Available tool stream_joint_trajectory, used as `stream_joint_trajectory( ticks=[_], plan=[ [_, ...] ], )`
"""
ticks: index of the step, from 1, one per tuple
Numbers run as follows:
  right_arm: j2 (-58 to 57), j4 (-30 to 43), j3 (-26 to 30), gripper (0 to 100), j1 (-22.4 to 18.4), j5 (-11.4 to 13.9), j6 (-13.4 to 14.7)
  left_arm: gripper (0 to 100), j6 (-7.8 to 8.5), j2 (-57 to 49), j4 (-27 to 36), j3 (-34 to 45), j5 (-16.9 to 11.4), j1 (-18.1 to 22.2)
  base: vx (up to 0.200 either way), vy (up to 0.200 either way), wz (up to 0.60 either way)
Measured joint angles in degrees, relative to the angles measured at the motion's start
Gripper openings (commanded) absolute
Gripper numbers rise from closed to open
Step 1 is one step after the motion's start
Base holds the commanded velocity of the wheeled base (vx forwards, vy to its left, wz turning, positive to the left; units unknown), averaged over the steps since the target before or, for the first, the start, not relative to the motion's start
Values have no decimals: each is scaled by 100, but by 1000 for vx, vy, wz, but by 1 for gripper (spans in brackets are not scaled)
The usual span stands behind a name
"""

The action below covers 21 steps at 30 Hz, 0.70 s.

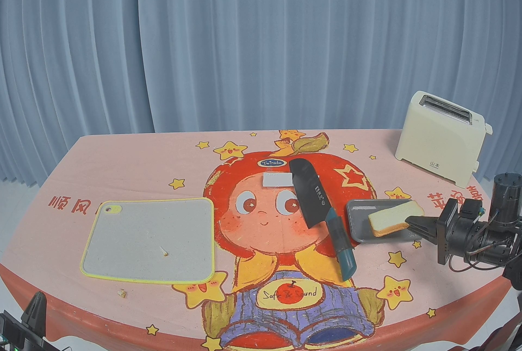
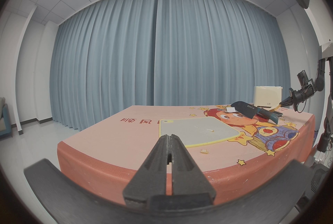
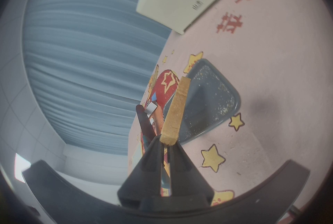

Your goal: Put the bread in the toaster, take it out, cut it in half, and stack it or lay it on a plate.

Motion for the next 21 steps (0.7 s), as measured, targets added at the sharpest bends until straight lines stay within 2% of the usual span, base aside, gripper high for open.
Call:
stream_joint_trajectory(
  ticks=[6,13,16,21],
  plan=[
    [-267,29,32,0,2,-77,-889,0,0,0,0,0,-1,0,0,0,0],
    [-702,51,226,0,66,-102,-2141,0,0,0,0,0,-1,0,0,0,0],
    [-887,51,316,0,140,-123,-2504,0,1,0,0,0,0,0,0,0,0],
    [-1161,43,363,0,215,-127,-2847,0,1,0,0,0,-1,0,0,0,0]
  ],
)
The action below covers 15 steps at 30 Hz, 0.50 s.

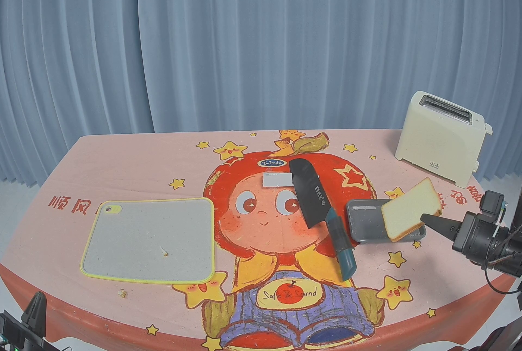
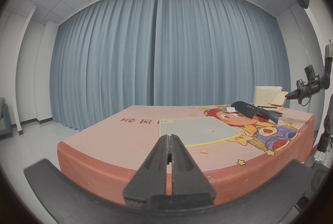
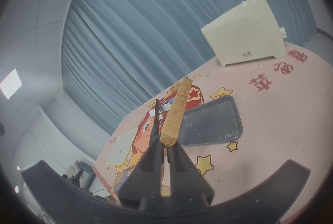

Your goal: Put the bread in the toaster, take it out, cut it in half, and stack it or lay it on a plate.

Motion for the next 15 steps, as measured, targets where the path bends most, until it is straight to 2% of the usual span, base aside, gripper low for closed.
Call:
stream_joint_trajectory(
  ticks=[4,12,15],
  plan=[
    [-121,2,27,0,23,2,-600,0,0,0,0,0,0,0,0,0,0],
    [-217,2,46,0,72,9,-2165,0,2,0,0,0,0,0,0,0,0],
    [-245,0,69,0,141,4,-2523,0,0,0,0,0,1,0,0,0,0]
  ],
)
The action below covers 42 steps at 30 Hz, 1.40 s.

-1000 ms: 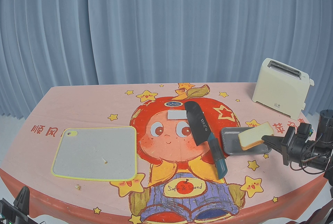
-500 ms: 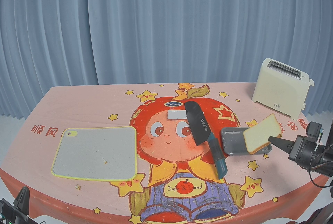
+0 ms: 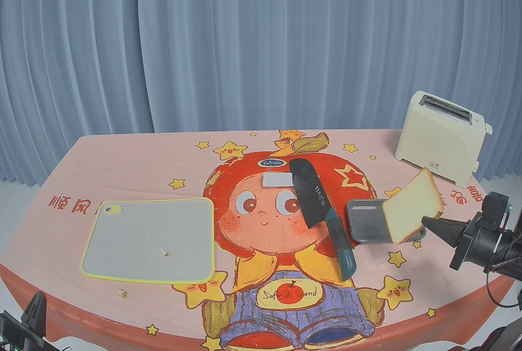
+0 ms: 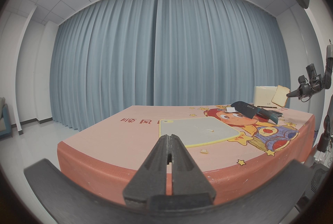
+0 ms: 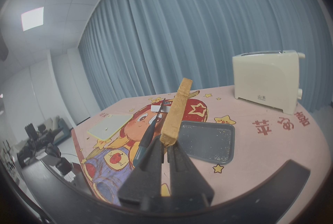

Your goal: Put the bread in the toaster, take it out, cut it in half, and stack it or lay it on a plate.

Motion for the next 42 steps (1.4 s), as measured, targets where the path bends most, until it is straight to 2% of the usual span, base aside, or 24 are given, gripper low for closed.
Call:
stream_joint_trajectory(
  ticks=[3,13,25,38,42],
  plan=[
    [-24,6,41,0,44,-6,-312,0,0,0,-2,0,0,-5,0,0,0],
    [-94,-32,462,0,44,-1,-857,0,0,-6,-40,0,-1,0,0,0,0],
    [-197,-43,482,0,2,5,-868,0,-1,-12,-43,0,-1,0,0,0,0],
    [-355,-13,545,0,-257,60,-1458,0,0,-12,-10,0,0,0,0,0,0],
    [-418,13,571,0,-380,65,-1562,0,0,-11,-7,0,0,0,0,0,0]
  ],
)
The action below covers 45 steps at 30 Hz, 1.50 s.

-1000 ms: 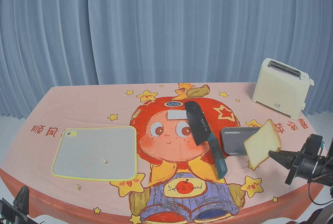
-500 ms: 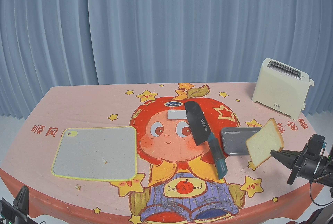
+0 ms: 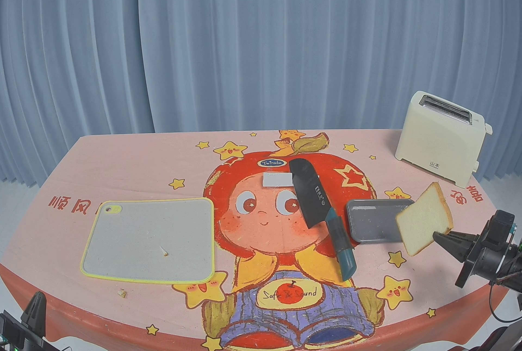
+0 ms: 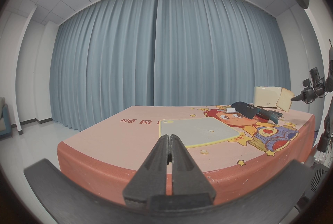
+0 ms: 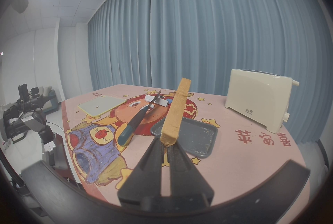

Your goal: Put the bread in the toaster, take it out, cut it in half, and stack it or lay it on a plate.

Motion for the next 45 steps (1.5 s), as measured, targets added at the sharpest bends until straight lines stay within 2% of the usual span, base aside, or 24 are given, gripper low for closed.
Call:
stream_joint_trajectory(
  ticks=[27,45],
  plan=[
    [-146,-56,-133,0,-74,17,-11,0,21,0,0,0,7,0,0,0,0],
    [-138,-56,-119,0,-78,11,-13,0,18,0,0,0,10,0,0,-200,0]
  ],
)
